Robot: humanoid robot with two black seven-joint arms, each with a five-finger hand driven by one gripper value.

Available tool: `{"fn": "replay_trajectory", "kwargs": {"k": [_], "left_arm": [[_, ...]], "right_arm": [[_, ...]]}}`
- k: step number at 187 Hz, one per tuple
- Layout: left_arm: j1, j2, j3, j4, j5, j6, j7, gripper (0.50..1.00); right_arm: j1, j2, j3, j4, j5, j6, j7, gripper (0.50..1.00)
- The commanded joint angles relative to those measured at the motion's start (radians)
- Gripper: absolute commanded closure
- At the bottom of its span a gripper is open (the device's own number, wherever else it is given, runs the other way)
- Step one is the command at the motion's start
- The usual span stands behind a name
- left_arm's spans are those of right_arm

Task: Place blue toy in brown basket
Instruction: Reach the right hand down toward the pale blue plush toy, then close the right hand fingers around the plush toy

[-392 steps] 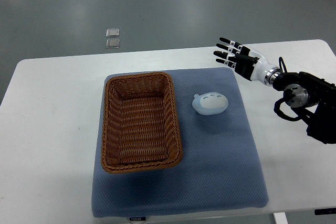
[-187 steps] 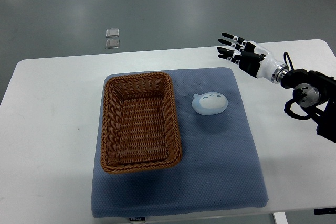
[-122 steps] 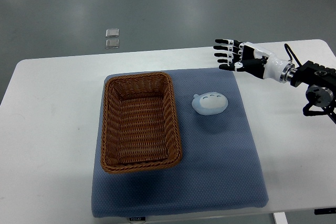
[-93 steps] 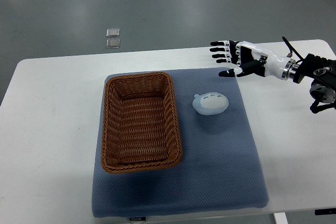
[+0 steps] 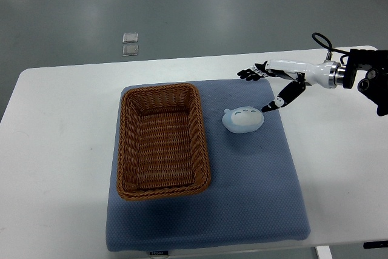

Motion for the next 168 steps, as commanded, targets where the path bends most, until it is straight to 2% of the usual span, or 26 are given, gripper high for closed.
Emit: {"fn": "replay_trajectory", "kwargs": {"k": [1,46,86,132,155,168], "left_arm": [[0.0,0.0,0.0,0.0,0.0,0.0,0.0,0.5],[0.0,0.0,0.0,0.0,0.0,0.0,0.0,0.5],[0.0,0.0,0.0,0.0,0.0,0.0,0.0,0.5],[0.0,0.0,0.0,0.0,0.0,0.0,0.0,0.5],[0.0,0.0,0.0,0.0,0.0,0.0,0.0,0.5],[0.0,0.0,0.0,0.0,0.0,0.0,0.0,0.5]], "right_arm": [[0.01,0.01,-0.057,0.003,-0.008,-0.035,0.0,0.587],[0.005,0.015,-0.117,0.024,-0.008,-0.064,0.0,0.587],[-0.013,0.032,-0.151,0.023,-0.008,-0.192,0.0,0.589],[-0.042,0.062,-0.169,0.013,-0.008,-0.242,0.0,0.589],[-0.049,0.076,-0.171,0.013,-0.008,-0.248,0.0,0.603],[-0.049,0.091,-0.171,0.009,-0.008,-0.25,0.0,0.644]]}}
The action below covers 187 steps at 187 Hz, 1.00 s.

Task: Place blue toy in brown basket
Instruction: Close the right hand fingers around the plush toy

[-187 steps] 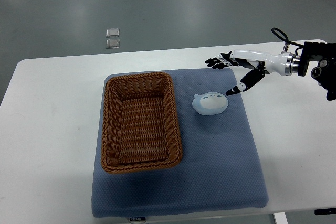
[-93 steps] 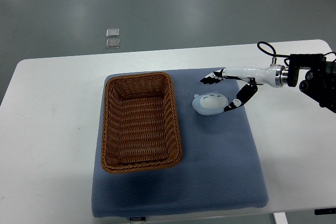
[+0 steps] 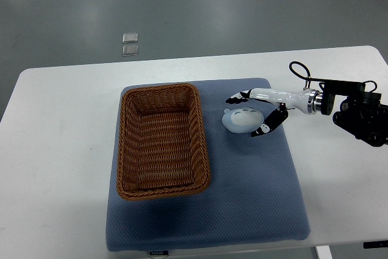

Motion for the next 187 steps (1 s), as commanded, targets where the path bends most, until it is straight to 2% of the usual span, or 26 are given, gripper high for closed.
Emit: {"fn": "replay_trajectory", "kwargs": {"k": [1,12,65,84,102,123,187], "left_arm": [[0.0,0.0,0.0,0.0,0.0,0.0,0.0,0.5],[0.0,0.0,0.0,0.0,0.0,0.0,0.0,0.5],[0.0,0.0,0.0,0.0,0.0,0.0,0.0,0.5],[0.0,0.0,0.0,0.0,0.0,0.0,0.0,0.5],[0.0,0.0,0.0,0.0,0.0,0.0,0.0,0.5],[0.0,0.0,0.0,0.0,0.0,0.0,0.0,0.5],[0.0,0.0,0.0,0.0,0.0,0.0,0.0,0.5]], "right_arm": [[-0.001,0.018,0.0,-0.004,0.0,-0.003,0.0,0.644],[-0.001,0.024,0.0,-0.012,-0.002,-0.004,0.0,0.701],[-0.008,0.03,-0.009,-0.023,-0.002,-0.006,0.0,0.746],[-0.008,0.029,-0.011,-0.029,-0.002,-0.006,0.0,0.844],[-0.006,0.026,-0.011,-0.03,-0.002,-0.006,0.0,0.899],[-0.005,0.019,-0.008,-0.03,-0.002,-0.006,0.0,0.997],[0.038,0.007,0.004,-0.026,0.017,0.008,0.0,1.0]]}}
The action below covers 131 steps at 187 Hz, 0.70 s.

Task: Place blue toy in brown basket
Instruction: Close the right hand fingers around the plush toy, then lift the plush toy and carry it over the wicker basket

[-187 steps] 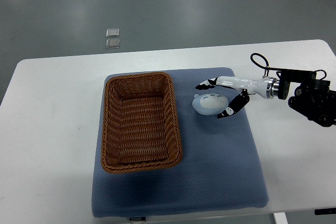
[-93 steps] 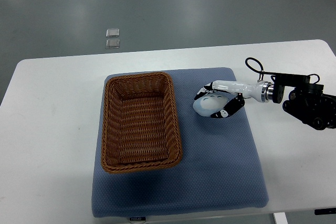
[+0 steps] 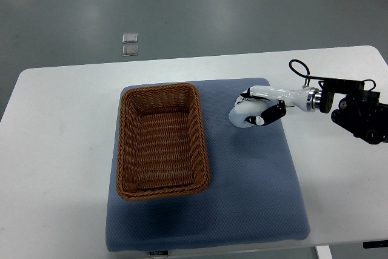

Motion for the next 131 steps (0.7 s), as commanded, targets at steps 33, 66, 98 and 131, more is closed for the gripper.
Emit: {"fn": "replay_trajectory", "kwargs": {"k": [33,66,98,131], "left_arm": [[0.0,0.0,0.0,0.0,0.0,0.0,0.0,0.5],[0.0,0.0,0.0,0.0,0.0,0.0,0.0,0.5],[0.0,0.0,0.0,0.0,0.0,0.001,0.0,0.5],[0.0,0.0,0.0,0.0,0.0,0.0,0.0,0.5]], "right_arm": [[0.048,0.004,0.006,0.023,0.007,0.021,0.0,1.0],[0.093,0.006,0.007,0.097,0.013,0.038,0.0,1.0],[0.142,0.039,0.009,0.146,0.015,0.036,0.0,1.0],[0.173,0.138,0.007,0.147,0.013,0.027,0.0,1.0]]}}
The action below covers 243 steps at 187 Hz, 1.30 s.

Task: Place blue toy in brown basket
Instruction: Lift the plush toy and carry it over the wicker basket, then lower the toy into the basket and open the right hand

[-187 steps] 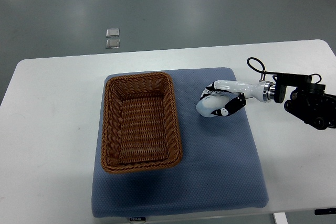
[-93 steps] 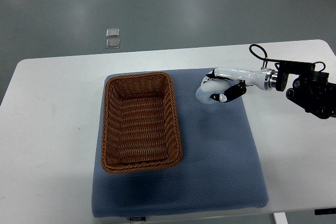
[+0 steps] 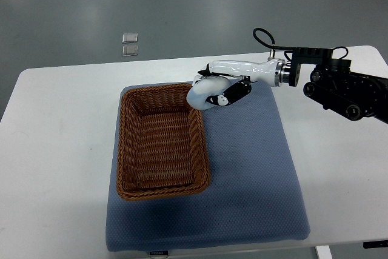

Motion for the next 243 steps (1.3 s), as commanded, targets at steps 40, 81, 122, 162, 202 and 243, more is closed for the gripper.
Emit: {"fn": "replay_trajectory", "kwargs": {"k": [40,81,122,162,202,243], "left_arm": [[0.0,0.0,0.0,0.0,0.0,0.0,0.0,0.5],[0.0,0.0,0.0,0.0,0.0,0.0,0.0,0.5],[0.0,0.0,0.0,0.0,0.0,0.0,0.0,0.5],[0.0,0.0,0.0,0.0,0.0,0.0,0.0,0.5],[0.0,0.0,0.0,0.0,0.0,0.0,0.0,0.5],[0.0,0.0,0.0,0.0,0.0,0.0,0.0,0.5]], "right_arm": [[0.0,0.175,-0.003,-0.002,-0.011,-0.015,0.0,1.0],[-0.04,0.211,-0.015,-0.012,-0.017,-0.062,0.0,1.0],[-0.061,0.227,-0.019,-0.014,-0.021,-0.071,-0.011,1.0],[-0.09,0.269,-0.018,-0.032,-0.021,-0.123,-0.074,0.998],[-0.109,0.273,-0.019,-0.038,-0.021,-0.14,-0.097,0.887],[-0.125,0.272,-0.019,-0.038,-0.02,-0.14,-0.095,0.619]]}}
